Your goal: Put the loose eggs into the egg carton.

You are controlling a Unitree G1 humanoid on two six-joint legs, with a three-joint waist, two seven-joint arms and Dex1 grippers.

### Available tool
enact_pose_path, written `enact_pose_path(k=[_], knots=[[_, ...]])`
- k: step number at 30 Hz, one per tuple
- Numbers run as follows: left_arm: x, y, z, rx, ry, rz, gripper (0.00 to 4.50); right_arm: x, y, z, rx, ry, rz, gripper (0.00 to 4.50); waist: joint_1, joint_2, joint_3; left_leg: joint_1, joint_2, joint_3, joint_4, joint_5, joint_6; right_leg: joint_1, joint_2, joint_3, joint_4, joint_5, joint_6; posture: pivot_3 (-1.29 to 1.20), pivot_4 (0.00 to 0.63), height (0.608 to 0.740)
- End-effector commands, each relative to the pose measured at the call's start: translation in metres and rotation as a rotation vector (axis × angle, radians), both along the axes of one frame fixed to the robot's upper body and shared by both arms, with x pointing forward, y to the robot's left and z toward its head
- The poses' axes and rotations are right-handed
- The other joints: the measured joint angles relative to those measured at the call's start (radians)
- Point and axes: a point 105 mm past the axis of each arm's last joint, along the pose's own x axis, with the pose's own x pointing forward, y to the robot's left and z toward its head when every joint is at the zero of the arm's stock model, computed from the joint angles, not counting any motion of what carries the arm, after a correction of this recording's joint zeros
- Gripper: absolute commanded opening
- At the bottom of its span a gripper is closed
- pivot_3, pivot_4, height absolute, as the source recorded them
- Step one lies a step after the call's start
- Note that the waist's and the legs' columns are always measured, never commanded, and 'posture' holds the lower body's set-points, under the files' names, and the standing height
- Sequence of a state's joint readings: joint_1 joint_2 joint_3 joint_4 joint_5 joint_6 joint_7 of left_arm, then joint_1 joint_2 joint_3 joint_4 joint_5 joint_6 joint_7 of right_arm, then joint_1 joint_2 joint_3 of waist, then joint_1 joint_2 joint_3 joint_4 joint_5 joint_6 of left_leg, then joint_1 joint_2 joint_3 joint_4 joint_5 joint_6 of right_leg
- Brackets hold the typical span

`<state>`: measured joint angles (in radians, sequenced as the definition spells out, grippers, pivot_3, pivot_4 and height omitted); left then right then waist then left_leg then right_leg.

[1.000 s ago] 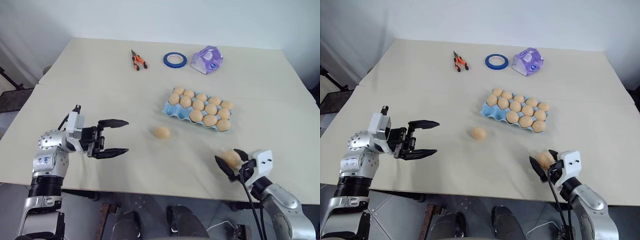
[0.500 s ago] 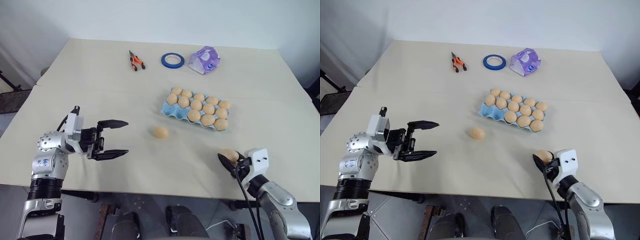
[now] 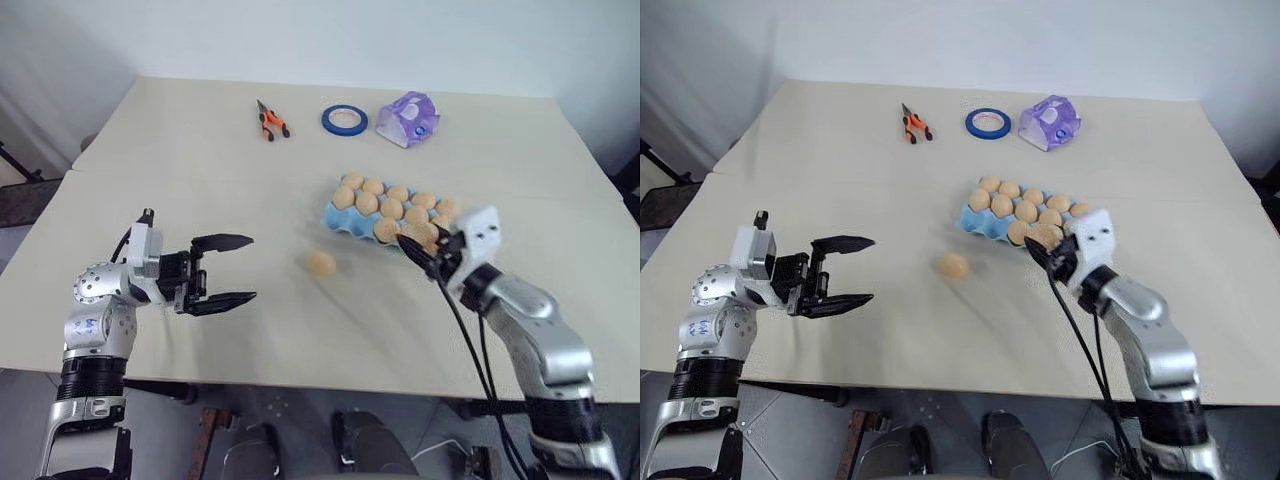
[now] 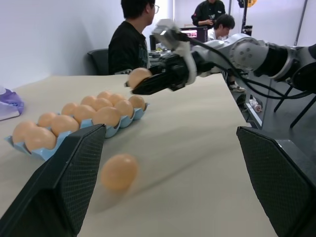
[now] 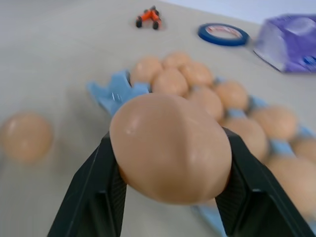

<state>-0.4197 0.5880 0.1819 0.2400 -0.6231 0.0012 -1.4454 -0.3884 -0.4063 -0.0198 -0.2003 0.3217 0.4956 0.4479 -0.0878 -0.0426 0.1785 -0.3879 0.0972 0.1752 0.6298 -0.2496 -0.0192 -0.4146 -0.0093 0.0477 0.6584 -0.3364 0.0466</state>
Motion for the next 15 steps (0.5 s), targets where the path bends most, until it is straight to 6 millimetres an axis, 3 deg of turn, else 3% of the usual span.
enact_pose_path(k=[1,7,13,15], knots=[[0.001,0.002,0.007,-0.005,-0.035,0.041,4.5,0.02,0.016,0.01,-0.019,-0.041,0.01,1.95,0.0,0.0,0.0,-0.001,0.0,0.001,0.0,0.0,-0.001,-0.001,0.0,0.0,0.0,0.0,0.0,0.0,0.15,0.74],[0.01,0.007,0.005,-0.003,0.0,0.152,4.5,0.049,0.043,0.011,-0.079,-0.075,0.057,1.95,0.001,0.0,0.0,-0.004,0.0,0.001,0.001,0.001,-0.003,-0.004,0.0,0.0,0.0,-0.002,0.002,0.0,0.15,0.74],[0.01,0.01,0.007,-0.007,-0.01,0.196,4.5,0.056,0.051,0.008,-0.118,-0.076,0.107,1.95,0.0,0.0,0.0,-0.004,0.0,0.003,0.001,0.001,-0.003,-0.004,0.0,0.001,0.001,-0.002,0.002,0.0,0.15,0.74],[0.009,0.01,0.006,-0.006,-0.01,0.205,4.5,0.056,0.051,0.006,-0.14,-0.073,0.112,2.62,-0.002,0.0,0.0,-0.004,0.0,0.003,0.0,0.001,-0.003,-0.004,0.0,0.001,0.001,-0.002,0.002,0.0,0.15,0.74]])
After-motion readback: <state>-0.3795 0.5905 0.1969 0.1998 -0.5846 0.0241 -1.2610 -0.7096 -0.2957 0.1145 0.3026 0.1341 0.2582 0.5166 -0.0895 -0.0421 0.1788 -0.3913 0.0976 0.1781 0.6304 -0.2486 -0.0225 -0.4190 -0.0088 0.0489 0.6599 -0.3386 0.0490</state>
